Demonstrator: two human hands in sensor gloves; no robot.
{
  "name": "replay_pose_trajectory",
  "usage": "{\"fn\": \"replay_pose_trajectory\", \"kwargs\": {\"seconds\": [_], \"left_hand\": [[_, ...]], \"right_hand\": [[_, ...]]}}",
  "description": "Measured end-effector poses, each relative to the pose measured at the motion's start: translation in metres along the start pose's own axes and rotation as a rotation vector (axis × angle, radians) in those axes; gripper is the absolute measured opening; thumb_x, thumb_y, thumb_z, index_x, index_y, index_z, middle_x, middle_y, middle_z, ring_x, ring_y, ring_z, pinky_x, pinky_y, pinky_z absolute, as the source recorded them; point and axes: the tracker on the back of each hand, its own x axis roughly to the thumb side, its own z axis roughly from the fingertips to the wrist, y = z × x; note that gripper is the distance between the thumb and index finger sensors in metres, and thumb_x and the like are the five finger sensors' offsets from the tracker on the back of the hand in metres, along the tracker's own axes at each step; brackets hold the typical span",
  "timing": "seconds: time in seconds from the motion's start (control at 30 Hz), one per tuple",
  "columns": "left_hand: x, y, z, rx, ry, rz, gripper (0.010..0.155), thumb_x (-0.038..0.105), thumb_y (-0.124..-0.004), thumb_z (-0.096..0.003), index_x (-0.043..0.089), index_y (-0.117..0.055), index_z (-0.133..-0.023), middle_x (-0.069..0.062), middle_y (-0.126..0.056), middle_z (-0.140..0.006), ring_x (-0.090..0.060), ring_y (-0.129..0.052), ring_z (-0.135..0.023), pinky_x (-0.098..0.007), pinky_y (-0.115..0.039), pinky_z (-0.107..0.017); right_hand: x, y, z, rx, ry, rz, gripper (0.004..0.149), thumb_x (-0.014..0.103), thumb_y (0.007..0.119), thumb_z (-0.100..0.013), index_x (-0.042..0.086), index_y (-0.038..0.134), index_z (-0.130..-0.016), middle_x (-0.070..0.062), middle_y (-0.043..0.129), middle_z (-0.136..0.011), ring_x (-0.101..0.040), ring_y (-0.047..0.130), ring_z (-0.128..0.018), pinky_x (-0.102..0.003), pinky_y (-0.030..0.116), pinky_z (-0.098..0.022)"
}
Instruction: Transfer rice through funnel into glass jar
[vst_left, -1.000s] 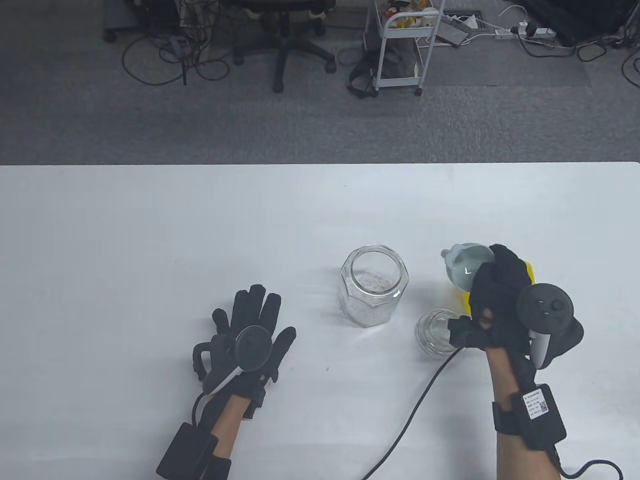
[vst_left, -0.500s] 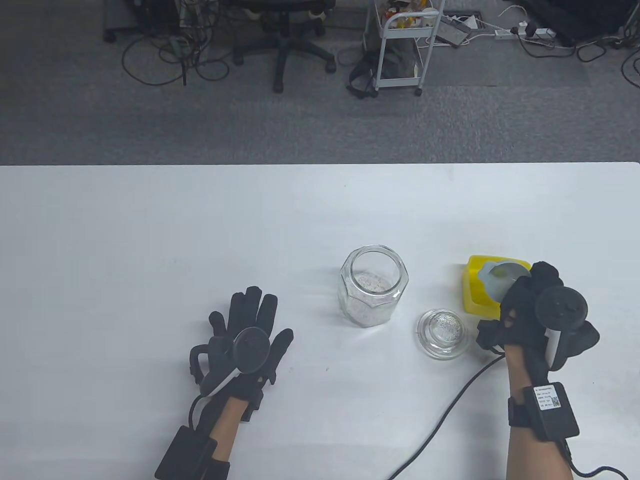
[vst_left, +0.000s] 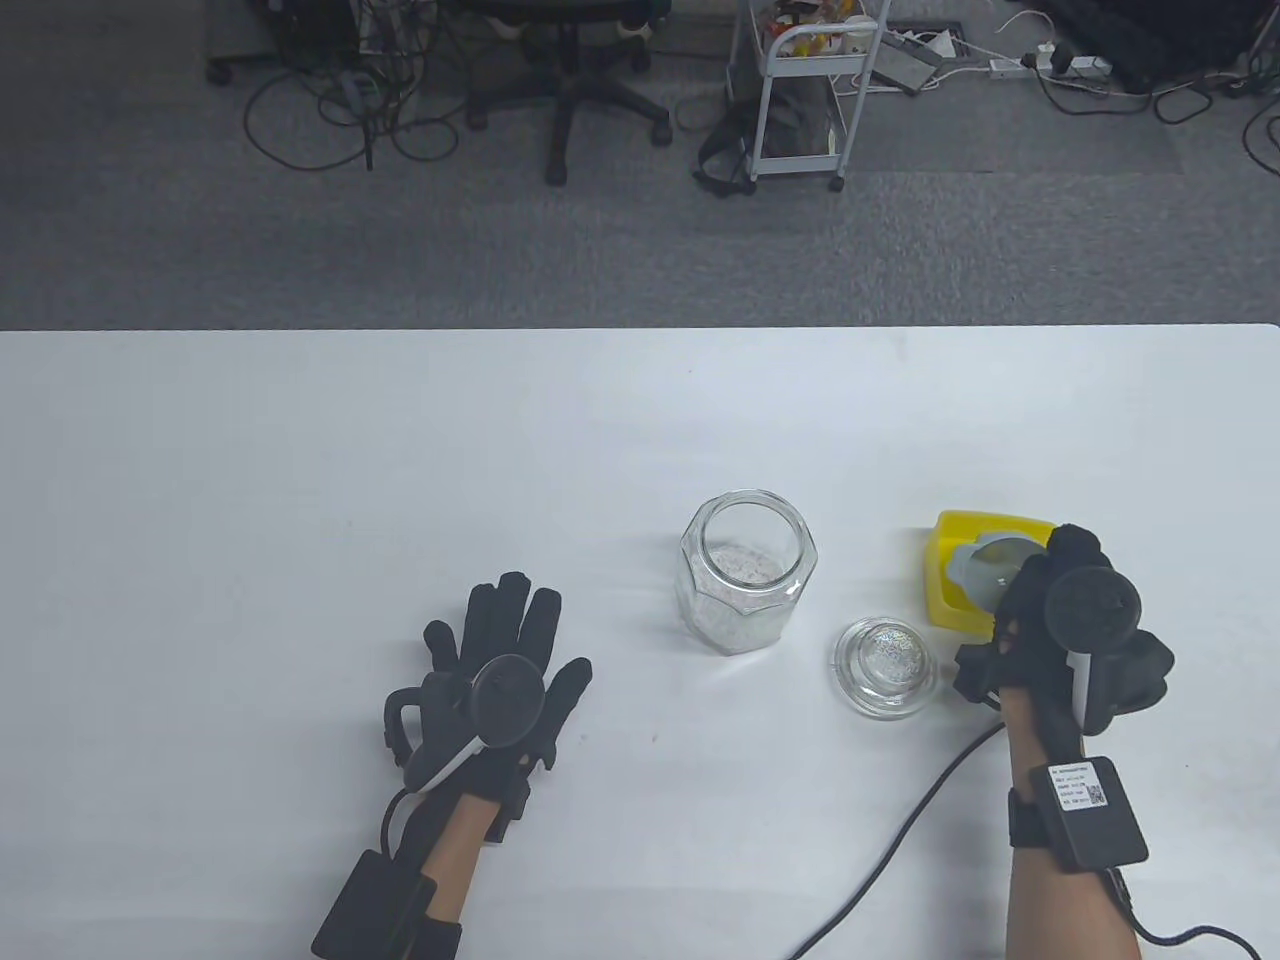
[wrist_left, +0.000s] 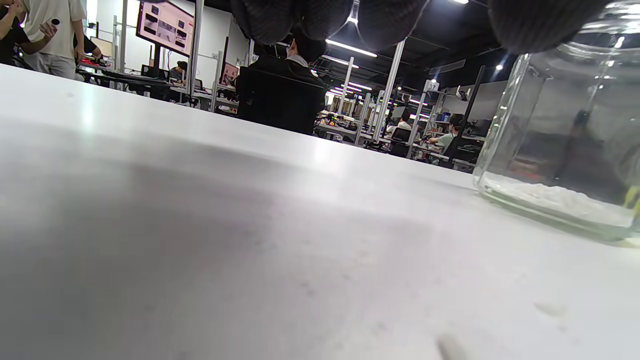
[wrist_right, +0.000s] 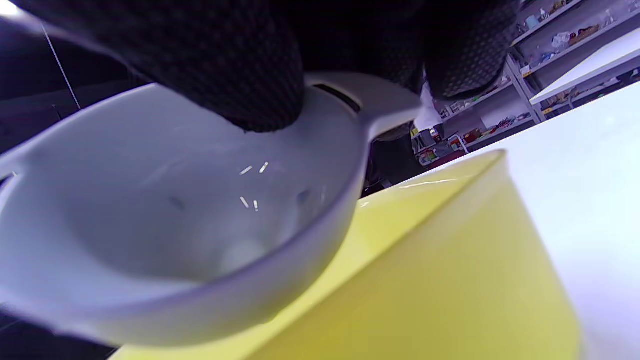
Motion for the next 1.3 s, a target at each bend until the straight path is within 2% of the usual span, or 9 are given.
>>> {"fn": "replay_pose_trajectory", "kwargs": {"seconds": [0.27,0.6,0.9,1.0,1.13,1.23,1.3], "left_hand": [[0.004,-0.003,0.000,-0.010,-0.018,-0.009,0.078,0.072,-0.065,-0.0543,0.035,-0.040,-0.118,-0.007,-0.031,-0.131,-0.042,-0.037,-0.120,-0.077,-0.035,-0.074],[0.007,-0.003,0.000,-0.008,-0.025,-0.007,0.078,0.071,-0.065,-0.0543,0.035,-0.040,-0.119,-0.007,-0.031,-0.131,-0.042,-0.037,-0.120,-0.077,-0.034,-0.074],[0.007,-0.003,0.000,-0.007,-0.023,-0.006,0.078,0.071,-0.065,-0.0543,0.035,-0.040,-0.118,-0.007,-0.031,-0.131,-0.042,-0.037,-0.120,-0.077,-0.035,-0.074],[0.007,-0.002,0.000,-0.007,-0.024,-0.006,0.078,0.071,-0.065,-0.0542,0.035,-0.041,-0.118,-0.007,-0.031,-0.131,-0.042,-0.037,-0.120,-0.077,-0.034,-0.074],[0.009,-0.003,0.000,-0.011,-0.031,-0.016,0.078,0.071,-0.065,-0.0544,0.035,-0.040,-0.119,-0.007,-0.031,-0.131,-0.042,-0.037,-0.120,-0.077,-0.034,-0.074],[0.009,-0.003,0.000,-0.006,-0.033,-0.018,0.078,0.071,-0.065,-0.0542,0.035,-0.041,-0.119,-0.007,-0.031,-0.131,-0.042,-0.037,-0.120,-0.077,-0.035,-0.074],[0.010,-0.002,0.000,0.016,-0.038,-0.016,0.077,0.070,-0.066,-0.0542,0.035,-0.042,-0.118,-0.007,-0.033,-0.131,-0.041,-0.039,-0.120,-0.077,-0.035,-0.075]], "right_hand": [[-0.001,0.000,-0.003,0.021,0.010,0.086,0.044,0.034,0.088,-0.044,0.033,0.071,-0.084,0.002,0.092,-0.090,-0.027,0.086,-0.095,-0.053,0.074,-0.069],[0.003,0.006,0.001,-0.022,-0.031,0.127,0.042,0.034,0.086,-0.044,0.035,0.070,-0.083,0.003,0.090,-0.093,-0.026,0.086,-0.096,-0.052,0.074,-0.069],[0.012,0.020,0.006,0.050,-0.092,0.314,0.041,0.038,0.091,-0.041,0.036,0.076,-0.079,0.006,0.092,-0.092,-0.025,0.083,-0.098,-0.053,0.072,-0.070],[0.013,0.021,0.005,0.084,-0.103,0.317,0.041,0.039,0.090,-0.041,0.036,0.077,-0.079,0.006,0.091,-0.093,-0.026,0.081,-0.099,-0.054,0.071,-0.070],[0.014,0.021,0.006,0.088,-0.114,0.325,0.041,0.038,0.088,-0.042,0.036,0.081,-0.082,0.005,0.090,-0.095,-0.027,0.079,-0.100,-0.056,0.068,-0.071],[0.018,0.018,0.009,0.143,-0.125,0.333,0.053,0.046,0.085,-0.043,0.034,0.072,-0.093,0.001,0.079,-0.104,-0.031,0.070,-0.104,-0.060,0.063,-0.072],[0.027,0.009,0.014,0.121,-0.187,0.316,0.059,0.047,0.086,-0.042,0.033,0.068,-0.097,-0.001,0.073,-0.108,-0.033,0.064,-0.106,-0.063,0.059,-0.073]]}}
